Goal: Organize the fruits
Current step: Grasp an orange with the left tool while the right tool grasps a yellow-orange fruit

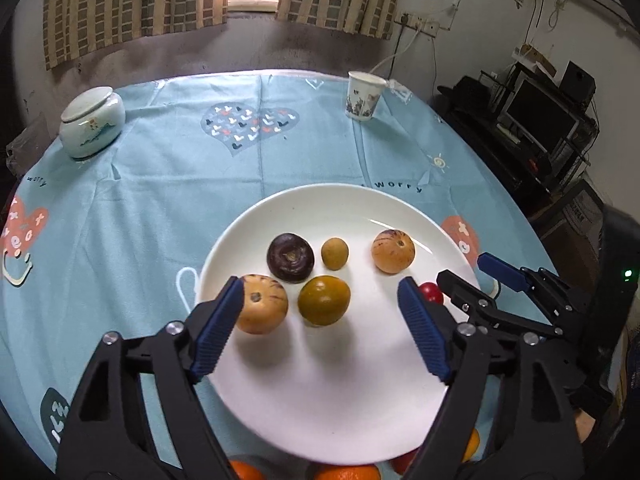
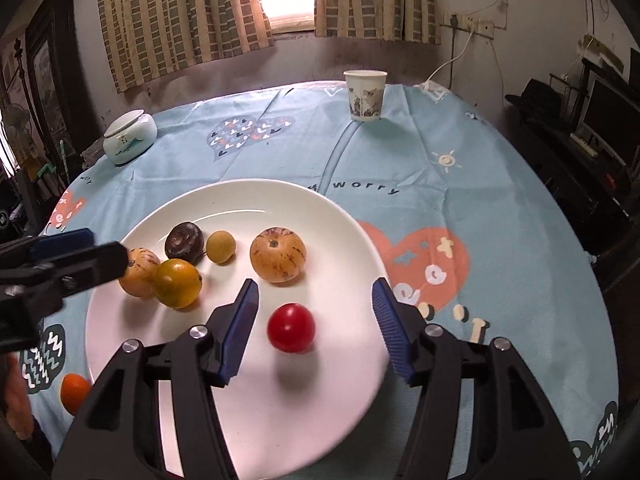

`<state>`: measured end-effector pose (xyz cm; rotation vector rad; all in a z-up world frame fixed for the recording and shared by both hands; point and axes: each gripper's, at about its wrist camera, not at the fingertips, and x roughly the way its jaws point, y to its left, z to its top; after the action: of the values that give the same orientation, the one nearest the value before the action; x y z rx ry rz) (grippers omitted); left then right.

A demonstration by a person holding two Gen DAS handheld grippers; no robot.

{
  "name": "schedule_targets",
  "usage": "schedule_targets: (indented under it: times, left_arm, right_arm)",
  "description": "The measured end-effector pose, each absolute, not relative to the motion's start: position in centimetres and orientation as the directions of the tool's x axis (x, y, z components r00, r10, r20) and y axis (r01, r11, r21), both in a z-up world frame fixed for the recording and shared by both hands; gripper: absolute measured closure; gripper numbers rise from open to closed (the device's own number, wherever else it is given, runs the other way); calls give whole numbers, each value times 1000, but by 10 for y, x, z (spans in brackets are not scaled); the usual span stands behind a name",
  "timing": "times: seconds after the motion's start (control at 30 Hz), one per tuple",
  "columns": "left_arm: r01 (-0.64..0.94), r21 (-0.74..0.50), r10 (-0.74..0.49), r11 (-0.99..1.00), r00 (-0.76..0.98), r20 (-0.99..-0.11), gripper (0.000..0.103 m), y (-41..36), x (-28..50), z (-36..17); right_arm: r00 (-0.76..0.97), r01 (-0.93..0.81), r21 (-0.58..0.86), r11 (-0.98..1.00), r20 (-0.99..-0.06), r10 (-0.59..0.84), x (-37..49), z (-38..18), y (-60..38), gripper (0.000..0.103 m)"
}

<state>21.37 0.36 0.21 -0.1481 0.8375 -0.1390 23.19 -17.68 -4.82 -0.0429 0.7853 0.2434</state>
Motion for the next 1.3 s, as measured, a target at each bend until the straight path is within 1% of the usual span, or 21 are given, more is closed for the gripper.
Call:
schedule_targets:
  times: [0.03, 0.13, 0.17, 0.23, 0.3, 0.37, 0.47, 0.6, 0.67, 0.73, 0.87, 0.97, 1.13, 1.17, 1.2, 1.23, 1.3]
  left_arm:
    - [58, -179, -170, 982, 683, -711, 13, 8, 205, 8]
    - [21, -118, -95, 993, 742, -664, 11, 25, 174, 21]
    - [0, -103, -68, 995, 753, -655, 9, 30, 164, 22]
    - [-56, -92, -17, 994, 764, -645, 3, 44, 145, 18]
    - [-93, -96, 6, 991, 747, -665, 3, 55, 127, 7]
    - [-93, -104, -4, 990, 724, -690, 3, 61, 108, -7]
    - [-99, -74, 14, 992, 686, -728, 3, 65, 84, -28]
    - [-97, -69, 12, 993, 658, -753, 3, 74, 65, -47]
    - [-97, -78, 3, 992, 647, -762, 3, 77, 65, -55]
    - [-82, -93, -18, 992, 641, -767, 3, 77, 68, -60]
    - [-36, -109, -63, 993, 628, -775, 3, 69, 74, -70]
    - [-13, -108, -77, 994, 618, -783, 3, 64, 75, -73]
    - [-4, -110, -84, 994, 616, -783, 3, 63, 74, -75]
    - [-5, -108, -83, 994, 612, -786, 3, 63, 74, -76]
    - [-6, -106, -80, 994, 610, -788, 3, 63, 75, -77]
    - [-8, -105, -79, 994, 609, -790, 3, 63, 75, -77]
    - [-11, -105, -77, 994, 605, -793, 3, 63, 76, -78]
  right_arm:
    - [691, -225, 39, 974, -698, 188, 231, -48, -179, 44]
    - [706, -201, 42, 979, -687, 174, 231, -47, -187, 44]
    - [705, -198, 57, 979, -685, 182, 231, -47, -190, 44]
    - [695, -201, 89, 975, -689, 206, 231, -48, -193, 44]
    - [681, -215, 106, 971, -696, 226, 231, -49, -193, 44]
    - [679, -224, 95, 970, -698, 225, 228, -50, -189, 44]
    - [675, -244, 86, 966, -700, 233, 222, -51, -184, 44]
    - [657, -247, 144, 958, -702, 275, 190, -46, -189, 44]
    - [655, -268, 156, 951, -694, 299, 161, -40, -191, 44]
    - [652, -274, 133, 952, -702, 286, 131, -39, -193, 43]
    - [604, -243, 160, 957, -747, 278, 89, -51, -200, 43]
    - [560, -224, 187, 956, -779, 283, 79, -65, -198, 43]
    - [535, -225, 232, 946, -782, 319, 86, -80, -188, 43]
    - [527, -231, 234, 944, -785, 324, 90, -82, -186, 47]
    - [519, -233, 225, 946, -794, 316, 94, -86, -184, 54]
    - [507, -234, 223, 946, -803, 315, 97, -91, -182, 63]
    - [508, -243, 246, 938, -792, 339, 99, -93, -182, 65]
